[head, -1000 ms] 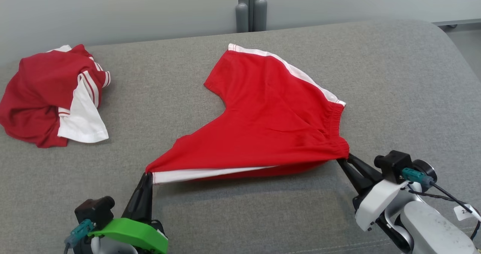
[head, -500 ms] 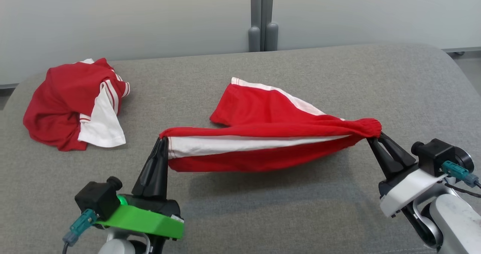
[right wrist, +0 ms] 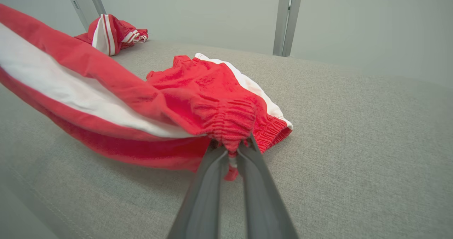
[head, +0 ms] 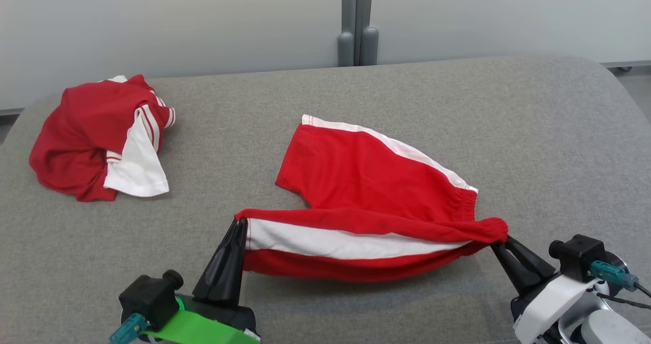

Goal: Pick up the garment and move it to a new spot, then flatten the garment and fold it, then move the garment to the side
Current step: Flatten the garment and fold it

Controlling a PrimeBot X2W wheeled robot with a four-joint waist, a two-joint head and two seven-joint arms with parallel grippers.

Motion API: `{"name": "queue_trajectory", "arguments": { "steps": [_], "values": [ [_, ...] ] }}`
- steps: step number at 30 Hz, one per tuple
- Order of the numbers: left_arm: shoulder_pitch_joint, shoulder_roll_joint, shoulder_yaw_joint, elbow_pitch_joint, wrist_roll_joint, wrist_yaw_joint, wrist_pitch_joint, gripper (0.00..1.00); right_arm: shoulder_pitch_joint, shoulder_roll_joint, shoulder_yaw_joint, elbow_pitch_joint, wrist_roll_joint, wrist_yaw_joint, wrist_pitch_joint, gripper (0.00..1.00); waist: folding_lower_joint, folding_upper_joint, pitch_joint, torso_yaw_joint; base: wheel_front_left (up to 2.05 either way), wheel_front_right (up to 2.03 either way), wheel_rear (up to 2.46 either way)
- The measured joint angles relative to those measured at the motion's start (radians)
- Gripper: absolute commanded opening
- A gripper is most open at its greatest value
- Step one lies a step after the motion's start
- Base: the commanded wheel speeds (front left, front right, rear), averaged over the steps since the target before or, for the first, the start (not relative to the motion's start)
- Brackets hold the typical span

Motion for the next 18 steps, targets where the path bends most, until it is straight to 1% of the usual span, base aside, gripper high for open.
{"name": "queue_trajectory", "arguments": {
  "steps": [3, 5, 10, 13, 18],
  "values": [
    [-0.011, 0.026, 0.007, 0.031, 0.001, 0.000, 0.027, 0.00, -0.005, 0.013, 0.002, 0.000, 0.045, 0.010, 0.018, 0.00, 0.0000, 0.0000, 0.020, -0.009, 0.00, 0.00, 0.00],
    [-0.049, 0.047, 0.007, 0.062, 0.012, 0.000, 0.055, 0.00, -0.028, 0.018, 0.002, 0.003, 0.075, 0.016, 0.042, 0.00, 0.0000, 0.0000, 0.035, -0.016, 0.00, 0.00, 0.00],
    [-0.220, 0.067, 0.018, 0.135, 0.036, -0.001, 0.115, 0.00, -0.133, 0.030, 0.007, 0.017, 0.144, 0.024, 0.098, 0.00, 0.0000, 0.0000, 0.079, -0.039, 0.00, 0.00, 0.00],
    [-0.320, 0.077, 0.019, 0.197, 0.051, 0.000, 0.165, 0.00, -0.190, 0.058, 0.018, 0.031, 0.190, 0.025, 0.131, 0.00, 0.0000, 0.0000, 0.109, -0.056, 0.00, 0.00, 0.00],
    [-0.472, 0.076, 0.012, 0.305, 0.081, 0.001, 0.236, 0.00, -0.278, 0.109, 0.032, 0.069, 0.244, 0.025, 0.180, 0.00, 0.0000, 0.0000, 0.164, -0.095, 0.00, 0.00, 0.00]
  ]
}}
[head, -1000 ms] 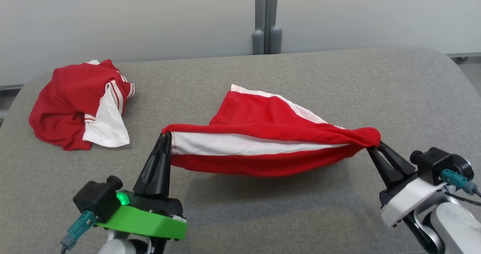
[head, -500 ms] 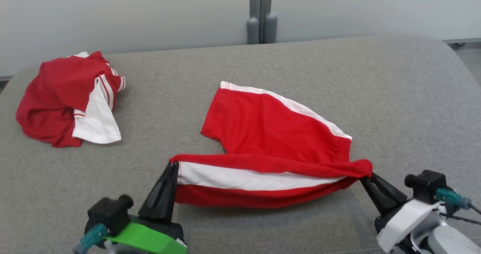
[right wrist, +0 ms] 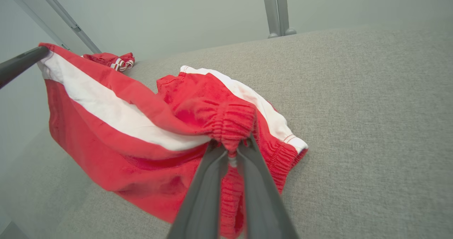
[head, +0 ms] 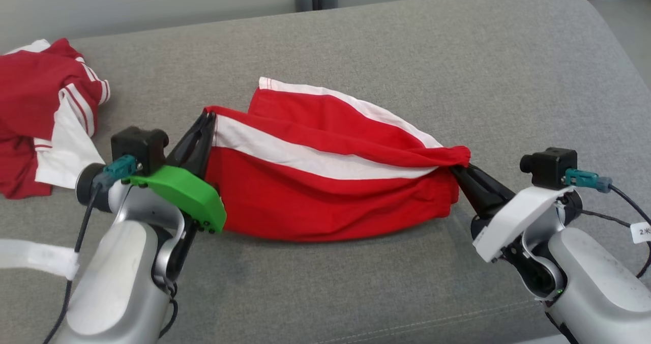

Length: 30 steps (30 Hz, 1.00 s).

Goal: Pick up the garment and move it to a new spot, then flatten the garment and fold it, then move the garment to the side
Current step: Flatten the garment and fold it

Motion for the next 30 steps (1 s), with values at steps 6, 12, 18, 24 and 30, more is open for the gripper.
{"name": "queue_trajectory", "arguments": {
  "steps": [6, 12, 18, 24, 30],
  "values": [
    [-0.146, -0.008, 0.002, 0.105, 0.018, 0.012, 0.046, 0.00, -0.085, 0.067, -0.005, 0.046, 0.044, 0.000, 0.010, 0.00, 0.0000, 0.0000, 0.069, -0.057, 0.00, 0.00, 0.00],
    [-0.251, -0.001, 0.029, 0.194, 0.038, 0.035, 0.059, 0.00, -0.162, 0.129, 0.010, 0.092, 0.051, 0.000, 0.010, 0.00, 0.0000, 0.0000, 0.145, -0.115, 0.00, 0.00, 0.00],
    [-0.334, 0.013, 0.045, 0.286, 0.057, 0.044, 0.059, 0.00, -0.232, 0.169, 0.029, 0.158, 0.057, 0.000, -0.009, 0.00, 0.0000, 0.0000, 0.211, -0.173, 0.00, 0.00, 0.00],
    [-0.376, -0.004, 0.040, 0.369, 0.059, 0.044, 0.035, 0.00, -0.262, 0.182, 0.035, 0.220, 0.057, 0.000, -0.039, 0.00, 0.0000, 0.0000, 0.260, -0.214, 0.00, 0.00, 0.00],
    [-0.409, -0.006, 0.049, 0.430, 0.059, 0.044, 0.001, 0.66, -0.292, 0.188, 0.057, 0.258, 0.057, 0.000, -0.075, 1.00, 0.0000, 0.0000, 0.277, -0.227, 0.00, 0.00, 0.00]
  ]
}}
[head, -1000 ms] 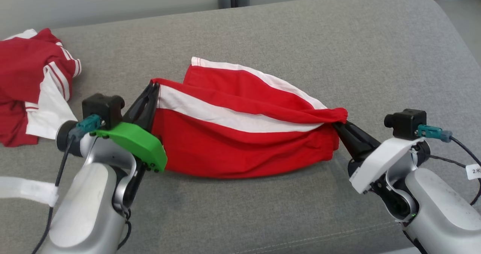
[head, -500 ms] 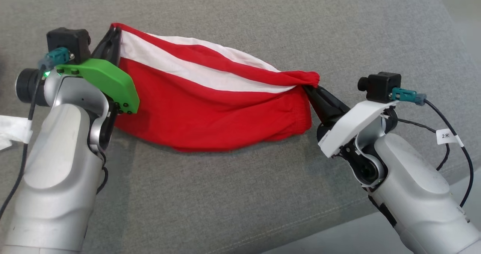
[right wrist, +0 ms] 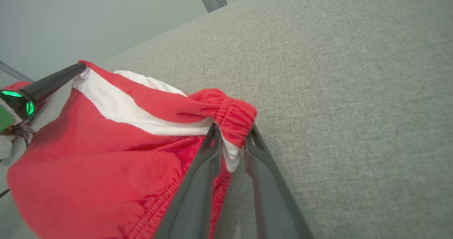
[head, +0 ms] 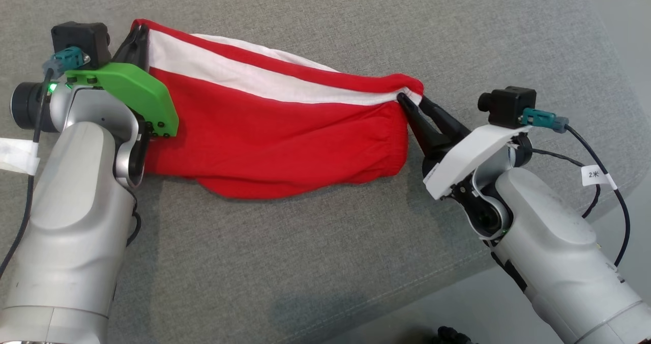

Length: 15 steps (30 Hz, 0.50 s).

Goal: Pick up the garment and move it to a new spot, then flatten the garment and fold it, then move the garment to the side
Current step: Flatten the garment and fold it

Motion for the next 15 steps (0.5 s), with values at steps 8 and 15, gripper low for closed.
{"name": "queue_trajectory", "arguments": {
  "steps": [8, 15],
  "values": [
    [-0.032, -0.028, 0.011, 0.064, -0.008, -0.012, -0.078, 1.00, -0.009, -0.042, 0.005, 0.026, -0.015, 0.001, -0.079, 1.00, 0.0000, 0.0000, -0.024, 0.018, 0.00, 0.00, 0.00],
    [-0.024, -0.038, 0.021, 0.129, -0.055, -0.048, -0.097, 1.00, 0.012, -0.085, -0.007, 0.053, -0.034, 0.001, -0.101, 1.00, 0.0000, 0.0000, -0.061, 0.038, 0.00, 0.00, 0.00]
  ]
}}
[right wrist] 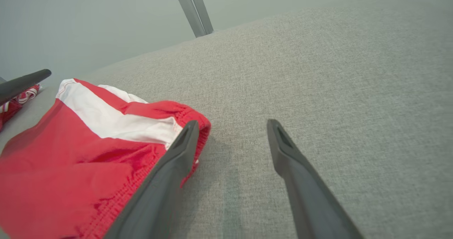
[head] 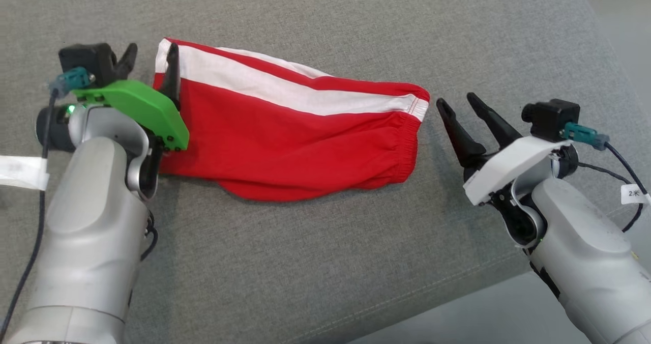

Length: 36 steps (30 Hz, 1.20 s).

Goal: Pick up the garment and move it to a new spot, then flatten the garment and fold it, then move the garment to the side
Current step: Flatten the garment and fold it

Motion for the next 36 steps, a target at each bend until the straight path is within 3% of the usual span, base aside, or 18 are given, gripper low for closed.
{"name": "queue_trajectory", "arguments": {
  "steps": [5, 12, 22, 23, 25, 26, 27, 36],
  "values": [
    [0.065, -0.027, -0.001, 0.068, -0.037, -0.030, 0.024, 1.00, 0.055, -0.019, -0.028, 0.011, -0.002, 0.000, -0.012, 1.00, 0.0000, 0.0000, -0.037, 0.020, 0.00, 0.00, 0.00],
    [0.112, -0.023, 0.016, 0.135, -0.072, -0.033, 0.059, 1.00, 0.096, -0.013, -0.048, -0.005, -0.003, 0.000, -0.016, 1.00, 0.0000, 0.0000, -0.085, 0.039, 0.00, 0.00, 0.00],
    [0.113, -0.043, 0.024, 0.192, -0.128, -0.051, 0.127, 1.00, 0.118, -0.012, -0.076, -0.053, -0.030, 0.000, -0.016, 1.00, 0.0000, 0.0000, -0.104, 0.013, 0.00, 0.00, 0.00],
    [0.113, -0.044, 0.022, 0.196, -0.128, -0.051, 0.132, 0.89, 0.123, -0.012, -0.086, -0.061, -0.030, 0.000, -0.017, 1.00, 0.0000, 0.0000, -0.105, 0.012, 0.00, 0.00, 0.00],
    [0.113, -0.044, 0.021, 0.204, -0.128, -0.051, 0.136, 0.40, 0.131, -0.014, -0.099, -0.073, -0.035, 0.000, -0.017, 1.00, 0.0000, 0.0000, -0.106, 0.010, 0.00, 0.00, 0.00],
    [0.112, -0.044, 0.021, 0.208, -0.128, -0.051, 0.136, 0.28, 0.132, -0.013, -0.103, -0.080, -0.039, 0.000, -0.017, 1.00, 0.0000, 0.0000, -0.107, 0.010, 0.00, 0.00, 0.00],
    [0.112, -0.044, 0.021, 0.212, -0.128, -0.051, 0.136, 0.00, 0.132, -0.013, -0.109, -0.087, -0.039, 0.000, -0.018, 1.00, 0.0000, 0.0000, -0.107, 0.009, 0.00, 0.00, 0.00],
    [0.117, -0.054, -0.002, 0.220, -0.126, -0.056, 0.130, 0.00, 0.179, -0.016, -0.167, -0.126, -0.057, -0.001, -0.022, 1.00, 0.0000, 0.0000, -0.127, 0.030, 0.00, 0.00, 0.00]
  ]
}}
